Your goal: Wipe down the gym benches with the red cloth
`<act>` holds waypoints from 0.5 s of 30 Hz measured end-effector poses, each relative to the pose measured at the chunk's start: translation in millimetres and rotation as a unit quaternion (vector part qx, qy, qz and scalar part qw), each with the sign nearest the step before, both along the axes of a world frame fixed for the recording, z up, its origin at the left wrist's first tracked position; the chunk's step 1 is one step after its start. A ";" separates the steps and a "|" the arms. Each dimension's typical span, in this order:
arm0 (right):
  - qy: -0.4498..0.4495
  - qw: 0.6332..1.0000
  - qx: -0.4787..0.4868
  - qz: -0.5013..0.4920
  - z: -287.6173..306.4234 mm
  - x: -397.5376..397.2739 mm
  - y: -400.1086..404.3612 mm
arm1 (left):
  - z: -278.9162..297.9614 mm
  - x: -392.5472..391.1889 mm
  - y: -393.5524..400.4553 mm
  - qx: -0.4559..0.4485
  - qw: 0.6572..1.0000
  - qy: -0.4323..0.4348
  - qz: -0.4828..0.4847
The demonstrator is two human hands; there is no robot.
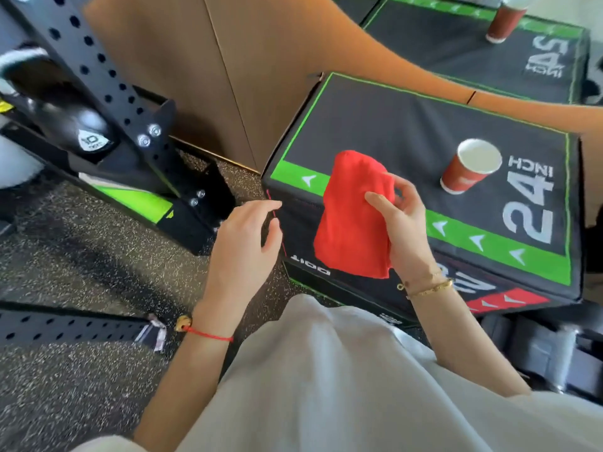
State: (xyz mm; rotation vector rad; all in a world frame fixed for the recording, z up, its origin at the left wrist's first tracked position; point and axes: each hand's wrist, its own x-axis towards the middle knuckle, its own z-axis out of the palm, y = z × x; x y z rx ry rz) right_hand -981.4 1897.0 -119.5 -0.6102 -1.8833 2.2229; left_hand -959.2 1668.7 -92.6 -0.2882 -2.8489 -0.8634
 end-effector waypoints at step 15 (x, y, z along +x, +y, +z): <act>-0.083 0.988 0.094 -0.089 -27.0 -187.2 -0.8 | -9.5 -190.5 15.9 0.003 0.988 -0.023 -0.153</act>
